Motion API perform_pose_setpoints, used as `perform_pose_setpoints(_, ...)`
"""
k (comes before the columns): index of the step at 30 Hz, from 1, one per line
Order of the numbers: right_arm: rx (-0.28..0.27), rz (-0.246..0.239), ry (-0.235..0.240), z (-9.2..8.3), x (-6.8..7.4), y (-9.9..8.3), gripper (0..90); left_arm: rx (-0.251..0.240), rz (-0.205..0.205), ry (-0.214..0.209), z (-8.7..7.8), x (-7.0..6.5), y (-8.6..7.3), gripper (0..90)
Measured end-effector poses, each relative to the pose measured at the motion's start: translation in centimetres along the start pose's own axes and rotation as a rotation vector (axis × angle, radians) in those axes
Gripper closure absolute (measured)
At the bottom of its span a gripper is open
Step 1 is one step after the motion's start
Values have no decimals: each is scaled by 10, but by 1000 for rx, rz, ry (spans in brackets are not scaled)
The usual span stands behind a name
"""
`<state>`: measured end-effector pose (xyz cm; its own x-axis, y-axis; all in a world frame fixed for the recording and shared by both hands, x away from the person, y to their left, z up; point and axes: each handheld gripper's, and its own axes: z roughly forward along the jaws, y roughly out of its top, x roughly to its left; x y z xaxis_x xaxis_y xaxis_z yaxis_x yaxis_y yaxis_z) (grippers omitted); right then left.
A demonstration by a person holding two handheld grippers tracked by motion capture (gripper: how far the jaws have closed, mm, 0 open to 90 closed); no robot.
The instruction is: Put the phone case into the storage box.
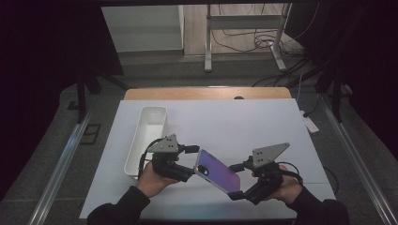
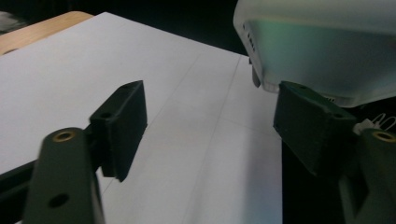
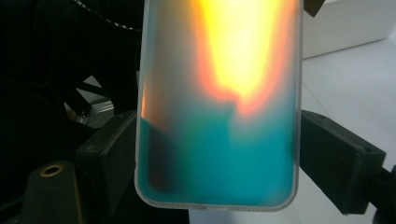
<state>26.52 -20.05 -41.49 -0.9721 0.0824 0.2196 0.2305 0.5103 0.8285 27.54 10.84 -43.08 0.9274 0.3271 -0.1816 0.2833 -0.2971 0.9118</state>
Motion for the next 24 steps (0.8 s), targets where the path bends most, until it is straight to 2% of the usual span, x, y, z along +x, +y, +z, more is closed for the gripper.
perform_pose_setpoints(14,15,-11,43,5,1,-1,172,-16,17,-102,0,1,3,562)
perform_pose_setpoints(24,32,-9,60,6,1,-2,171,-12,54,-146,1,-1,3,676)
